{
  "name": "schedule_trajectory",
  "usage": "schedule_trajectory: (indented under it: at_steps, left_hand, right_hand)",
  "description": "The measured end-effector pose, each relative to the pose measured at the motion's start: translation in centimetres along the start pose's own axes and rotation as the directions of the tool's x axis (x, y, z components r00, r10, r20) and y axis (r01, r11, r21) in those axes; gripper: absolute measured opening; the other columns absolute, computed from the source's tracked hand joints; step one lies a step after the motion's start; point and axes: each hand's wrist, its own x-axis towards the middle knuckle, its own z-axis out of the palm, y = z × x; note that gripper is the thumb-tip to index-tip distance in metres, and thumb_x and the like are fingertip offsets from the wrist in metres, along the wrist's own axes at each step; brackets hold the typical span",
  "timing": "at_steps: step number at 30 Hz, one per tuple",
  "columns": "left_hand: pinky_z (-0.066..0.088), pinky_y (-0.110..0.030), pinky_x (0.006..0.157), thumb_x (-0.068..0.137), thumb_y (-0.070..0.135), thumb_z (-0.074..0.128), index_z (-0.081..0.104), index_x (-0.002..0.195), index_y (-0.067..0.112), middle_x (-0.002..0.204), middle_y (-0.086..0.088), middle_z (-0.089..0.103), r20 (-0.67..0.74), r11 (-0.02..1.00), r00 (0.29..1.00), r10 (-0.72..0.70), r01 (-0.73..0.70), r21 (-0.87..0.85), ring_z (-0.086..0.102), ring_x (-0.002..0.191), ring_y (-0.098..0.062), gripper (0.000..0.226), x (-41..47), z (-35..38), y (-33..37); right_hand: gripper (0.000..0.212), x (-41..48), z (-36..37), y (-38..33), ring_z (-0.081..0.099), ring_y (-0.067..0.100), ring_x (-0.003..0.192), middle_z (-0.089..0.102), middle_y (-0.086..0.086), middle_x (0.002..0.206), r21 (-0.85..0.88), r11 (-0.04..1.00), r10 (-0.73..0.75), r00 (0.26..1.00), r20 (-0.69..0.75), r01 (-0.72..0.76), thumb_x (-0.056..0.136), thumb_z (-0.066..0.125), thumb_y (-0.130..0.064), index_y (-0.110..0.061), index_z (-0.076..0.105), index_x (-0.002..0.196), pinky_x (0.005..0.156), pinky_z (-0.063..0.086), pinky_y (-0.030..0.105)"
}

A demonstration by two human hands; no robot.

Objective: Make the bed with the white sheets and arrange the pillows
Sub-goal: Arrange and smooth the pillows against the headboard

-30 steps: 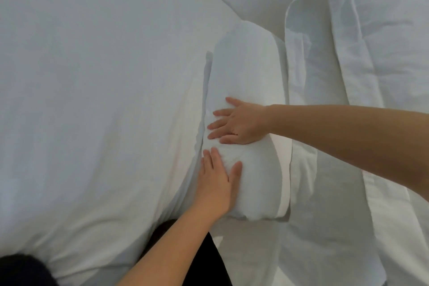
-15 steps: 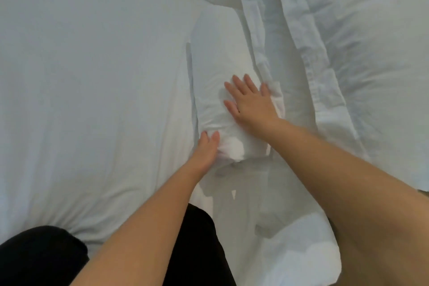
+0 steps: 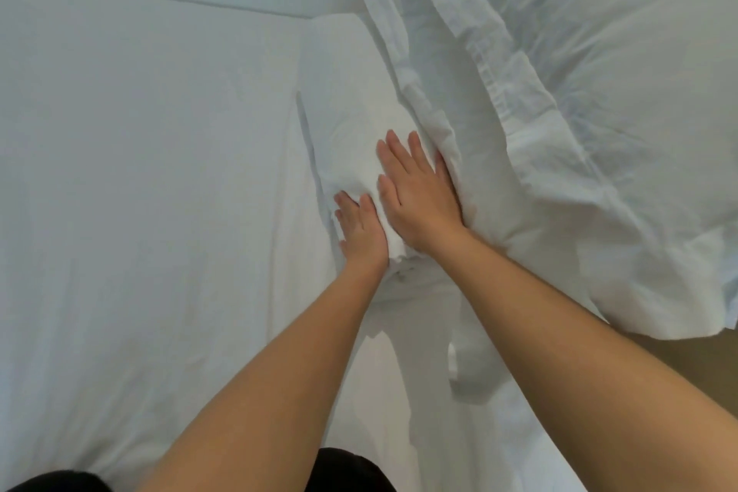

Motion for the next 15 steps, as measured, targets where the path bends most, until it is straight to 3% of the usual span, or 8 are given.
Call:
schedule_trajectory:
  at_steps: [4,5,7,9,15]
  left_hand:
    - [0.009,-0.042,0.122,0.078,0.087,0.015,0.014,0.155,0.033,0.161,0.008,0.017,-0.035,0.996,0.999,0.013,-0.016,-0.093,0.013,0.148,-0.011,0.094,1.8,-1.6,-2.2]
    - [0.007,-0.042,0.122,0.080,0.085,0.015,0.013,0.154,0.036,0.161,0.010,0.015,-0.038,0.997,0.999,0.026,-0.029,-0.077,0.012,0.149,-0.011,0.089,1.8,-1.3,-2.1]
    - [-0.004,-0.041,0.122,0.099,0.059,0.013,0.000,0.154,0.035,0.162,0.012,0.000,-0.036,0.997,0.996,0.082,-0.082,0.014,-0.001,0.149,-0.008,0.061,0.9,-0.3,-1.0]
    - [-0.010,-0.040,0.120,0.105,0.042,0.010,-0.005,0.153,0.032,0.161,0.015,-0.006,-0.008,0.985,0.988,0.156,-0.155,0.078,-0.009,0.147,-0.003,0.052,0.7,0.2,-0.7]
    - [-0.011,-0.035,0.120,0.107,0.035,0.012,-0.005,0.154,0.027,0.161,0.015,-0.008,0.025,0.951,0.958,0.287,-0.287,0.110,-0.010,0.146,0.001,0.051,3.8,-1.6,-0.6]
  right_hand:
    - [0.054,-0.4,-0.1,0.2,-0.007,0.017,0.151,0.005,-0.004,0.164,0.074,0.996,0.046,0.999,-0.005,-0.045,0.104,0.022,-0.033,-0.018,0.018,0.156,0.119,-0.005,0.035]
    - [0.057,-0.6,0.1,0.0,-0.007,0.018,0.151,0.005,-0.004,0.164,0.042,0.998,0.050,0.999,-0.003,-0.049,0.103,0.018,-0.037,-0.019,0.017,0.156,0.119,-0.005,0.037]
    - [0.068,-0.5,0.3,-0.7,-0.008,0.017,0.151,0.003,-0.007,0.164,-0.056,0.998,-0.007,0.999,0.038,0.010,0.094,0.002,-0.045,-0.022,0.014,0.156,0.120,-0.005,0.043]
    - [0.072,-0.3,0.2,-0.7,-0.010,0.013,0.150,0.000,-0.010,0.164,-0.066,0.996,-0.058,0.993,0.100,0.065,0.089,-0.004,-0.047,-0.024,0.011,0.156,0.121,-0.006,0.044]
    - [0.057,1.7,-0.6,0.1,-0.012,0.016,0.150,-0.006,-0.004,0.164,-0.028,0.998,-0.053,0.996,0.075,0.055,0.103,0.019,-0.034,-0.019,0.006,0.157,0.121,-0.008,0.038]
